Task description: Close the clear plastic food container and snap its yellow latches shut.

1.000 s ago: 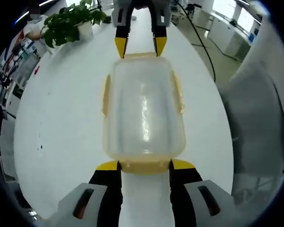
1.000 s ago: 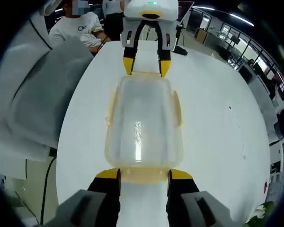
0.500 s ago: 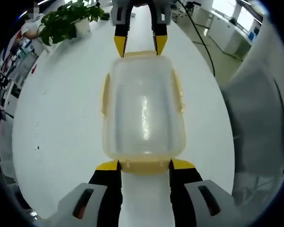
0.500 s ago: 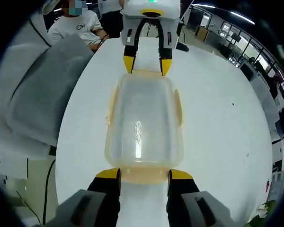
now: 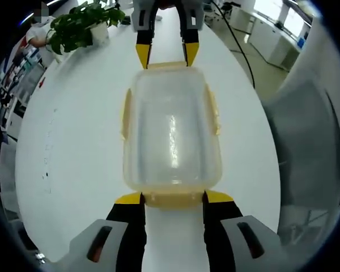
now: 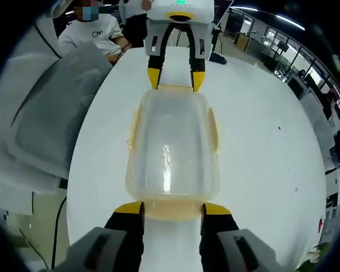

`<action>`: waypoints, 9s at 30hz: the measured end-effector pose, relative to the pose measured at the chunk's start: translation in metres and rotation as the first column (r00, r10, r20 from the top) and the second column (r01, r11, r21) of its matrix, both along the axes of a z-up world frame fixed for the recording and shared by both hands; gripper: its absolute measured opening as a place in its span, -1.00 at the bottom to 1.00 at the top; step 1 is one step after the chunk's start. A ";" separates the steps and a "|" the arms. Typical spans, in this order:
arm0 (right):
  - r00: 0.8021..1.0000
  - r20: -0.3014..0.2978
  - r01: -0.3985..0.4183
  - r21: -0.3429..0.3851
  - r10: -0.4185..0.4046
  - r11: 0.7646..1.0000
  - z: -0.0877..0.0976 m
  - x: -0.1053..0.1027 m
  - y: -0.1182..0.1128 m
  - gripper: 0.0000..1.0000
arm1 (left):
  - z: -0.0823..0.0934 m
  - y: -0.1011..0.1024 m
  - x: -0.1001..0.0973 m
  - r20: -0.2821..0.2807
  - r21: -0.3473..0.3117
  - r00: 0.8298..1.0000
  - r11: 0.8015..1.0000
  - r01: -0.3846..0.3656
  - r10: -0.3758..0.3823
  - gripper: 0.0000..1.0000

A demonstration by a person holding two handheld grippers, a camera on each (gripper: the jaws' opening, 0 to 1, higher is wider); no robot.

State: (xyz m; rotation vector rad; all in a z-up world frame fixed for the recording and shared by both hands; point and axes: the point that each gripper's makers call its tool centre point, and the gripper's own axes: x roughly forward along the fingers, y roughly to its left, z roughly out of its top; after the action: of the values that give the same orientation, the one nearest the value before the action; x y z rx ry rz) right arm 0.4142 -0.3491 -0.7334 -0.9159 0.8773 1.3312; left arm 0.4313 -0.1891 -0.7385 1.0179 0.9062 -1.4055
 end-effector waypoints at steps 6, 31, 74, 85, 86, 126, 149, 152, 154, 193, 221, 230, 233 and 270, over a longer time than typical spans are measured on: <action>1.000 -0.005 -0.005 -0.029 0.005 1.000 -0.009 0.001 0.001 -0.27 | -0.005 0.000 0.002 -0.002 0.008 1.000 1.000 -0.005 0.005 -0.26; 1.000 0.002 -0.008 -0.064 0.008 0.998 -0.011 -0.002 -0.003 -0.19 | -0.006 0.000 -0.005 -0.024 -0.016 0.999 0.999 -0.035 0.035 -0.09; 0.721 -0.223 0.680 0.041 -0.657 0.732 0.011 0.007 0.006 -0.25 | 0.013 -0.005 0.004 -0.359 -0.143 0.699 0.703 -0.696 0.619 -0.03; 0.627 -0.274 0.759 0.000 -0.729 0.652 0.000 0.006 0.009 -0.23 | 0.001 -0.018 -0.003 -0.399 -0.094 0.635 0.659 -0.746 0.662 -0.06; 0.629 -0.276 0.755 -0.007 -0.727 0.655 -0.003 0.005 0.009 -0.23 | -0.002 -0.018 -0.003 -0.399 -0.083 0.629 0.657 -0.749 0.667 -0.07; 0.570 -0.334 0.785 -0.051 -0.751 0.618 -0.007 0.001 0.018 -0.27 | -0.014 -0.033 -0.007 -0.504 -0.046 0.512 0.571 -0.820 0.695 -0.02; 0.669 -0.282 0.714 -0.014 -0.688 0.700 0.000 -0.003 0.015 -0.31 | 0.002 -0.021 -0.009 -0.425 -0.155 0.667 0.677 -0.719 0.611 0.02; 0.691 -0.261 0.696 -0.012 -0.674 0.718 0.002 -0.004 0.016 -0.30 | 0.007 -0.022 -0.010 -0.415 -0.173 0.687 0.689 -0.704 0.597 0.03; 0.701 -0.248 0.690 -0.004 -0.669 0.724 0.005 -0.003 0.016 -0.28 | 0.008 -0.020 -0.010 -0.397 -0.178 0.701 0.700 -0.691 0.592 0.04; 0.966 -0.025 0.253 0.276 -0.256 0.927 0.059 0.004 0.060 -0.45 | 0.054 -0.047 -0.003 -0.056 -0.445 0.971 0.865 -0.231 0.231 -0.51; 0.990 -0.009 0.137 0.217 -0.138 0.966 0.035 0.010 0.077 -0.50 | 0.031 -0.084 -0.025 0.004 -0.397 0.999 0.917 -0.036 0.041 -0.65; 0.994 -0.005 0.112 0.194 -0.113 0.975 0.032 0.014 0.078 -0.50 | 0.025 -0.087 -0.023 0.040 -0.381 0.999 0.924 0.001 0.015 -0.65; 0.995 -0.008 0.101 0.194 -0.101 0.976 0.031 0.014 0.080 -0.49 | 0.023 -0.086 -0.024 0.018 -0.382 0.999 0.924 -0.018 0.027 -0.62; 0.988 -0.153 0.021 0.029 -0.016 0.999 0.000 0.026 0.081 -0.07 | 0.006 -0.087 -0.035 0.173 -0.317 0.985 0.948 0.039 0.017 -0.11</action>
State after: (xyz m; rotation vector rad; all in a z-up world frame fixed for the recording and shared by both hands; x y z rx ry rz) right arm 0.4400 -0.2684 -0.7334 -0.7880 0.9784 1.4087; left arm 0.3965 -0.2764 -0.7325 0.8817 0.5233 -1.3942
